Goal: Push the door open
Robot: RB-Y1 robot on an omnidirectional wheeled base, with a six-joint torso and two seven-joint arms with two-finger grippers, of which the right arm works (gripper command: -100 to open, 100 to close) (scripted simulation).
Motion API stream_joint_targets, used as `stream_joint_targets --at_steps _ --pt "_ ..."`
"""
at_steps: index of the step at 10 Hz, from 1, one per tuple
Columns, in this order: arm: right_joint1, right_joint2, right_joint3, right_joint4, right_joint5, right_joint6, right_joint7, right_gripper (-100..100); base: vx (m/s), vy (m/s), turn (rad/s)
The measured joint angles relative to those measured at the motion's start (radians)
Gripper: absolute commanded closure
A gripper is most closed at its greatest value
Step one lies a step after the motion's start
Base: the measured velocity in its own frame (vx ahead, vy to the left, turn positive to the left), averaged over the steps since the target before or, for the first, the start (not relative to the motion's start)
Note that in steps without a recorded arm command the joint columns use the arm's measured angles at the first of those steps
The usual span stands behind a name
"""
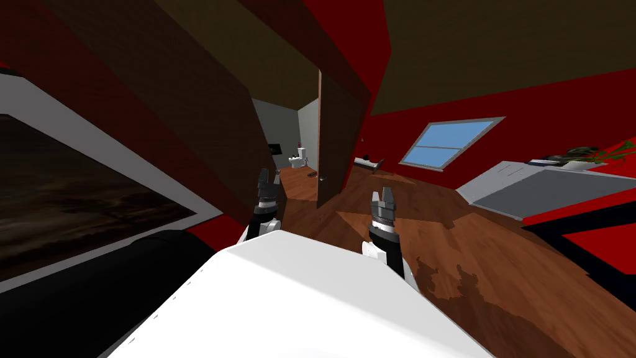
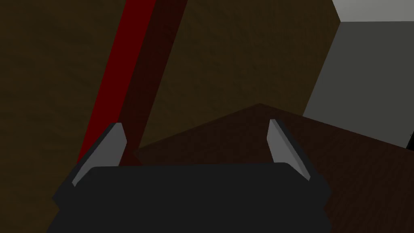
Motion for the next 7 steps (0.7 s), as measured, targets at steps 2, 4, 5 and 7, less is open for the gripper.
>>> stream_joint_targets --at_steps 2,4,5,7 --pt "-0.004 -0.013 0.008 0.035 0.008 -0.013 -0.015 -100 0.175 -0.009 0.079" --pt "-0.018 -0.021 0.026 0.085 0.024 -0.024 -0.030 -100 0.198 -0.009 0.081" --pt "-0.025 -0.031 0.033 0.111 0.030 -0.030 -0.041 -100 0.142 -0.024 0.066" --pt "-0.032 -0.048 0.037 0.151 0.037 -0.043 -0.066 -100 0.099 -0.013 0.059"
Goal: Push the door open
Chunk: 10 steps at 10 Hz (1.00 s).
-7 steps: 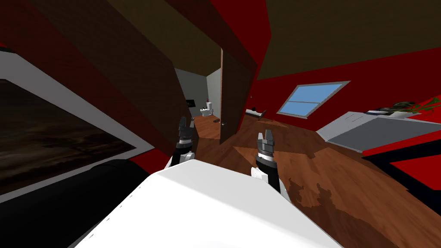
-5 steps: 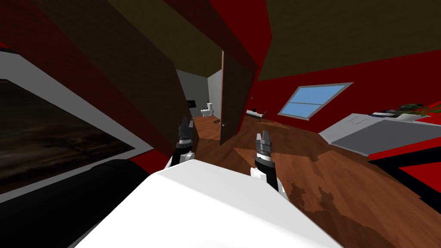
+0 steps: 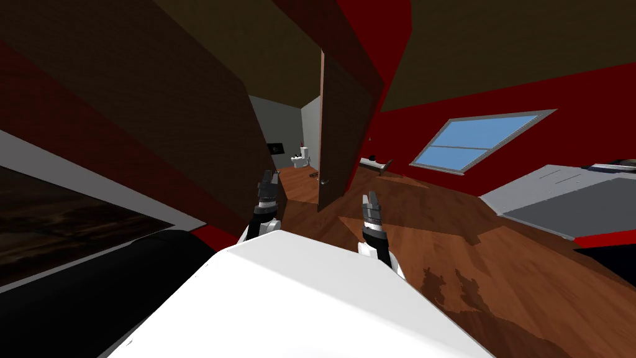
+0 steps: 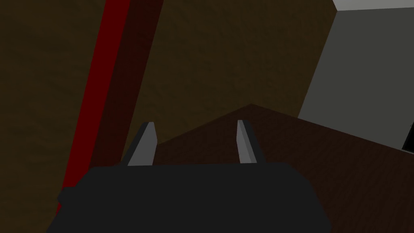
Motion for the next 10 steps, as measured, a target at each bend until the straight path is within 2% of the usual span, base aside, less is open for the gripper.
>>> stream_joint_targets --at_steps 3,6,10 --pt "-0.003 -0.016 0.015 0.056 0.013 -0.025 -0.025 -100 0.087 -0.020 0.063" --pt "-0.022 -0.032 0.027 0.125 0.027 -0.045 -0.053 -100 0.102 -0.012 0.064" --pt "-0.029 -0.049 0.055 0.209 0.051 -0.074 -0.089 -100 0.102 -0.022 0.076"
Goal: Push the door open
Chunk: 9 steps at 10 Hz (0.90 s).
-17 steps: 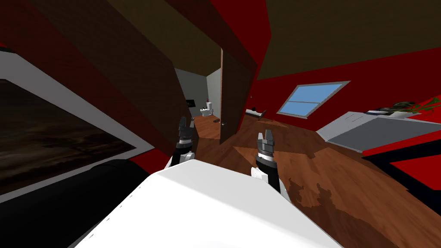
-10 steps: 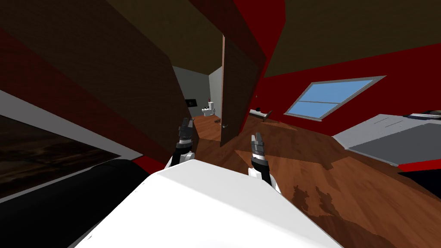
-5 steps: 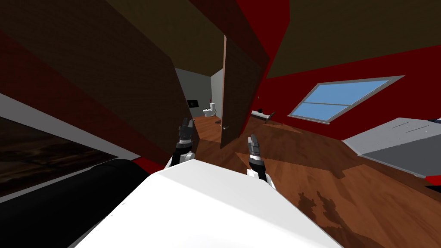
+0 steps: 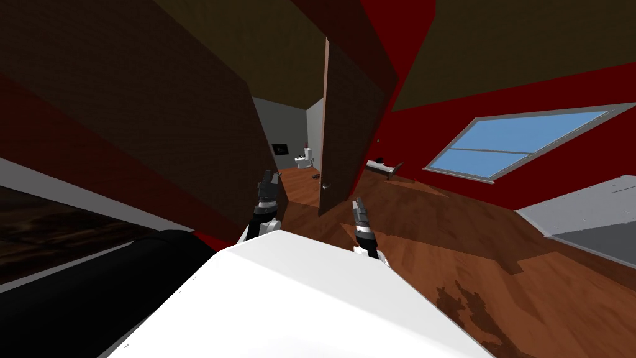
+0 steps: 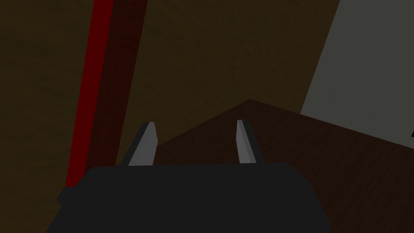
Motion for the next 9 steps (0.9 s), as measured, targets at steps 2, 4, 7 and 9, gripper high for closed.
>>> stream_joint_targets --at_steps 2,4,7,9 --pt "-0.013 -0.016 0.006 0.049 0.008 -0.014 -0.026 -100 0.089 -0.014 0.067" --pt "-0.022 -0.023 0.021 0.096 0.021 -0.028 -0.045 -100 0.101 -0.033 0.074" --pt "-0.032 -0.034 0.043 0.168 0.041 -0.052 -0.073 -100 0.096 -0.025 0.079" --pt "-0.041 -0.044 0.054 0.219 0.053 -0.070 -0.095 -100 0.104 -0.021 0.082"
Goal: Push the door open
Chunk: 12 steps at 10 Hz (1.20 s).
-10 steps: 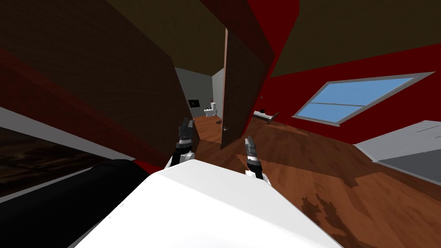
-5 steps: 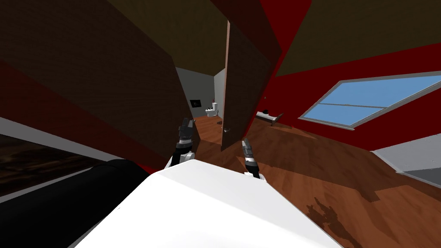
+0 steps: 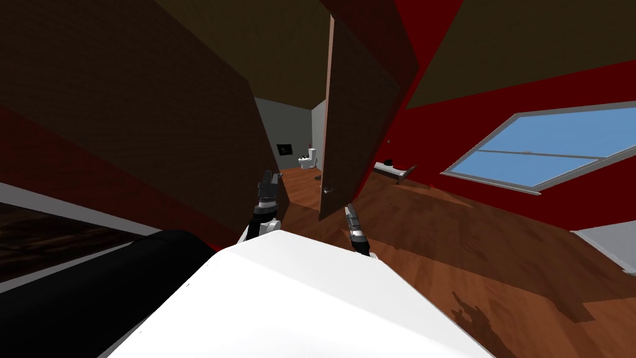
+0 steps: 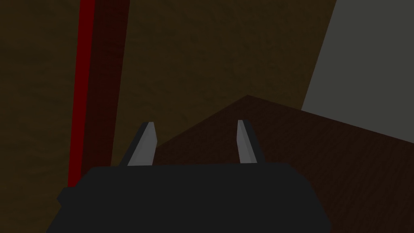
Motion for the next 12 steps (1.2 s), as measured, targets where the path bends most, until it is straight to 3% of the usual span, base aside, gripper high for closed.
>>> stream_joint_targets --at_steps 9,12 --pt "-0.041 -0.046 0.051 0.214 0.049 -0.068 -0.099 -100 0.094 -0.034 0.073" --pt "-0.055 -0.051 0.070 0.283 0.067 -0.088 -0.123 -100 0.095 -0.036 0.082"
